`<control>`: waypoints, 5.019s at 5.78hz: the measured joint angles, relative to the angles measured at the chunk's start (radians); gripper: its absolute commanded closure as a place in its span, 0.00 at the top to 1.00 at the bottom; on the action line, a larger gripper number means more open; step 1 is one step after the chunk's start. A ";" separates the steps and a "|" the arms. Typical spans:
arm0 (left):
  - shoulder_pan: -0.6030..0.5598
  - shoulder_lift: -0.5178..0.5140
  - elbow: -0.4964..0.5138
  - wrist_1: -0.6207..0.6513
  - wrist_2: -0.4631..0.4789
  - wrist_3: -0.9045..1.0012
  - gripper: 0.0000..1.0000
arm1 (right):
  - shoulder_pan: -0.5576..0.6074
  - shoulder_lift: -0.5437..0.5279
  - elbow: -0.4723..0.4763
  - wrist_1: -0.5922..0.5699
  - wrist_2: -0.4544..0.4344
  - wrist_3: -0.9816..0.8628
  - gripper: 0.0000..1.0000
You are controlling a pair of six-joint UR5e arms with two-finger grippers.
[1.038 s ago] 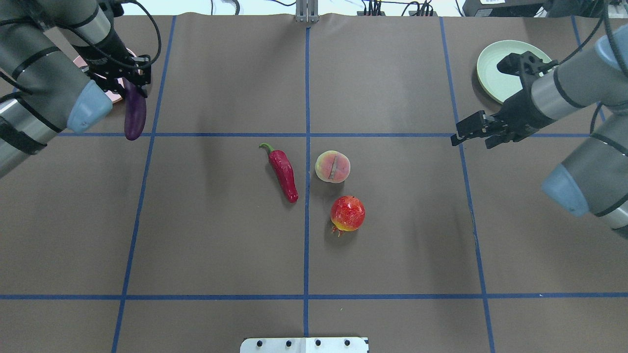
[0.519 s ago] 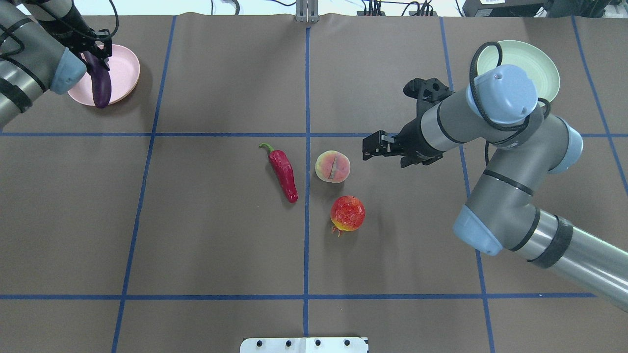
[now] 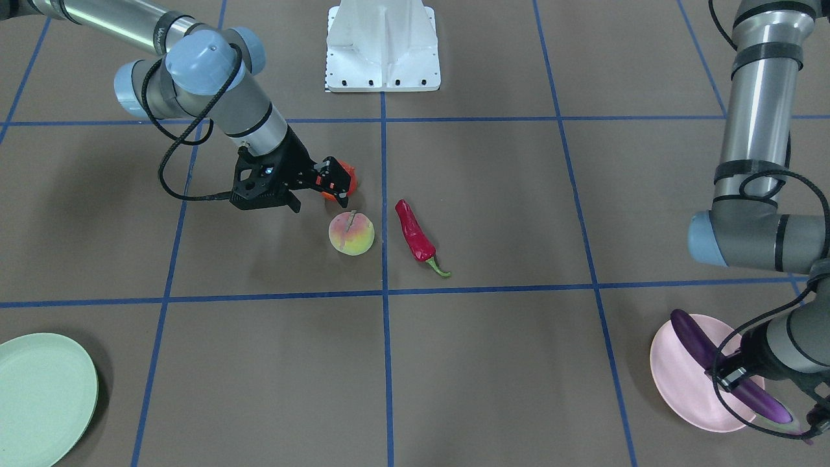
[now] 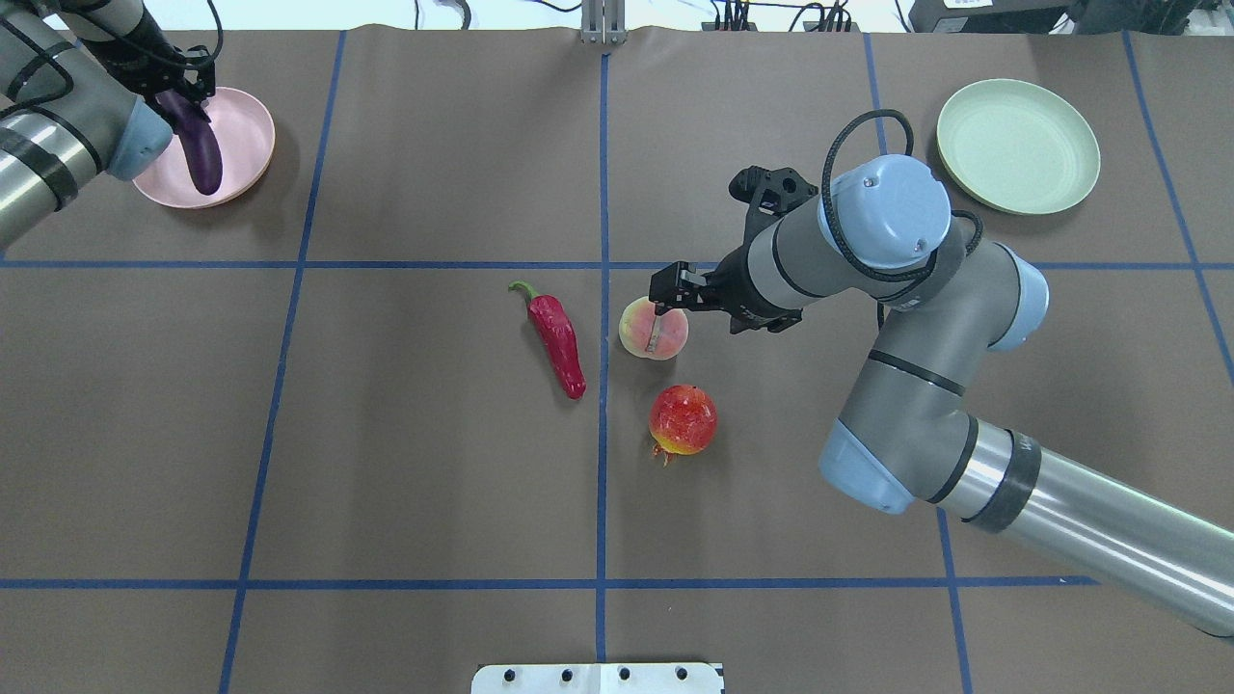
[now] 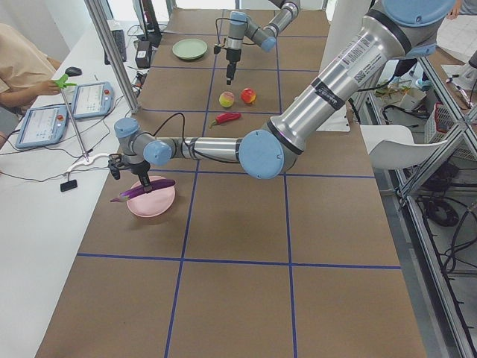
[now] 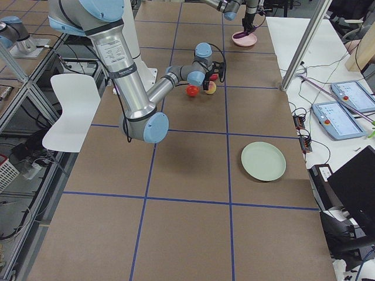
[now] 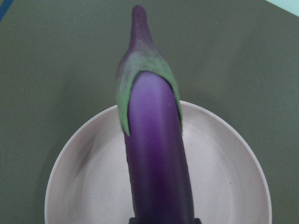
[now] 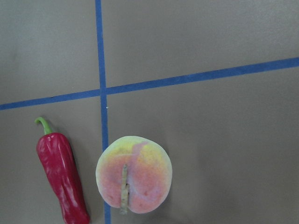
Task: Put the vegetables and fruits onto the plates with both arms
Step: 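Lower the eggplant onto the pink plate while the right gripper grasps the peach, then place the peach on the green plate while the left gripper grasps the red chili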
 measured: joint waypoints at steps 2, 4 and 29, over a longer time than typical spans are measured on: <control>0.002 -0.003 0.010 -0.007 0.010 0.004 1.00 | -0.006 0.067 -0.103 0.002 -0.032 0.003 1.00; 0.005 -0.004 0.011 -0.009 0.011 0.006 1.00 | -0.017 0.087 -0.141 0.005 -0.061 0.004 1.00; 0.582 -0.120 -0.504 0.277 0.203 -0.699 0.91 | 0.603 0.042 -0.646 -0.048 0.228 -0.811 0.00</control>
